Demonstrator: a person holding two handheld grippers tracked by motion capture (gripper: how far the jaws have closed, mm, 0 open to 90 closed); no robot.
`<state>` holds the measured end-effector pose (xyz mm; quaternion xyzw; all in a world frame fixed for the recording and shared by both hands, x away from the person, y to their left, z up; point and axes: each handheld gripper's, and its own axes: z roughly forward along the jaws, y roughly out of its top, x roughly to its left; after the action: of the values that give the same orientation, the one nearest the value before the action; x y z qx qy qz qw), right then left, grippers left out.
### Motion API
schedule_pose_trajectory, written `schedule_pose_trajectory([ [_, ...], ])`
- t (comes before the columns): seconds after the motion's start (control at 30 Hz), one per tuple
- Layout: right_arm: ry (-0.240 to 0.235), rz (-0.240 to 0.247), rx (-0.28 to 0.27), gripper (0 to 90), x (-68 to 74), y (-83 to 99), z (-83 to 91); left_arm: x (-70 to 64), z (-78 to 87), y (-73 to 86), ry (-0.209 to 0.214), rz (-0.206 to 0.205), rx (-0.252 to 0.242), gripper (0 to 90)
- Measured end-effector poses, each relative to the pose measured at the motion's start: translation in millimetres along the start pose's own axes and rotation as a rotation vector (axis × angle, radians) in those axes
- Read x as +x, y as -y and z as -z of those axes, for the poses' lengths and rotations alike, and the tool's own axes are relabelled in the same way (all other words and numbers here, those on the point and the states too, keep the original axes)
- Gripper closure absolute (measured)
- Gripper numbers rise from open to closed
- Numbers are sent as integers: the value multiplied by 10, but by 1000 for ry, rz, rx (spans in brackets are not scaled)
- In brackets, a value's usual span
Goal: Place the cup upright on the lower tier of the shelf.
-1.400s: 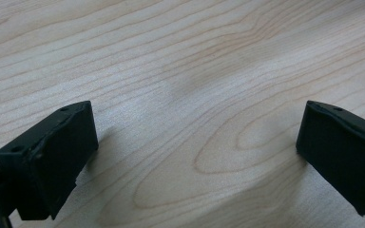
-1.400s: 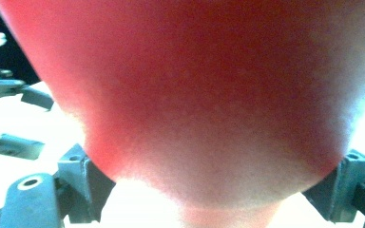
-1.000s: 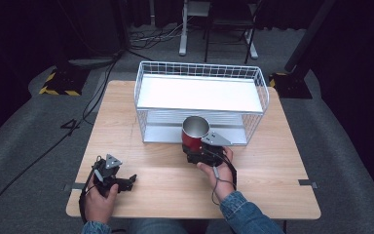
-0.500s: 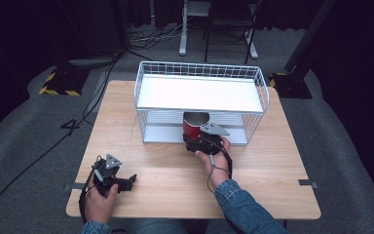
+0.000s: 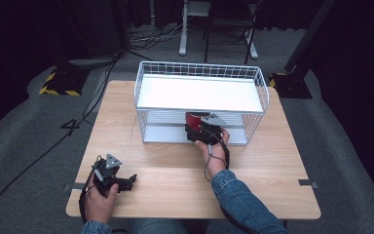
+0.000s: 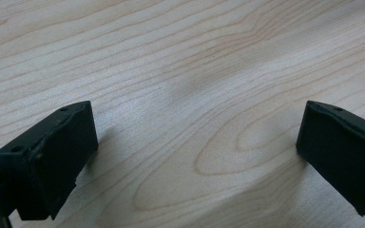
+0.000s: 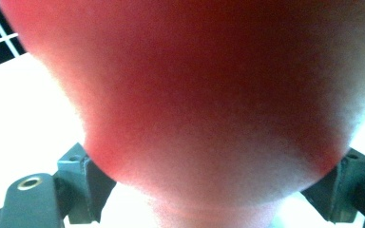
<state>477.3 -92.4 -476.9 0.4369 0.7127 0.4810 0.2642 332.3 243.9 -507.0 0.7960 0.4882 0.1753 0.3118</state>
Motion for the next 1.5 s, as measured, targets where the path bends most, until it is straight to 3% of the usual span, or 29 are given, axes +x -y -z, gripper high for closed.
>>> schedule_pose_trajectory([
  [0.57,20,-21,11,172,-78,58,-222,2,-4,-4,1,-1,-1,3],
  [0.97,27,39,7,166,-77,64,-224,2,-4,-4,1,-1,0,3],
  [1.5,53,40,9,159,-54,63,-219,2,-5,-4,1,-1,-1,3],
])
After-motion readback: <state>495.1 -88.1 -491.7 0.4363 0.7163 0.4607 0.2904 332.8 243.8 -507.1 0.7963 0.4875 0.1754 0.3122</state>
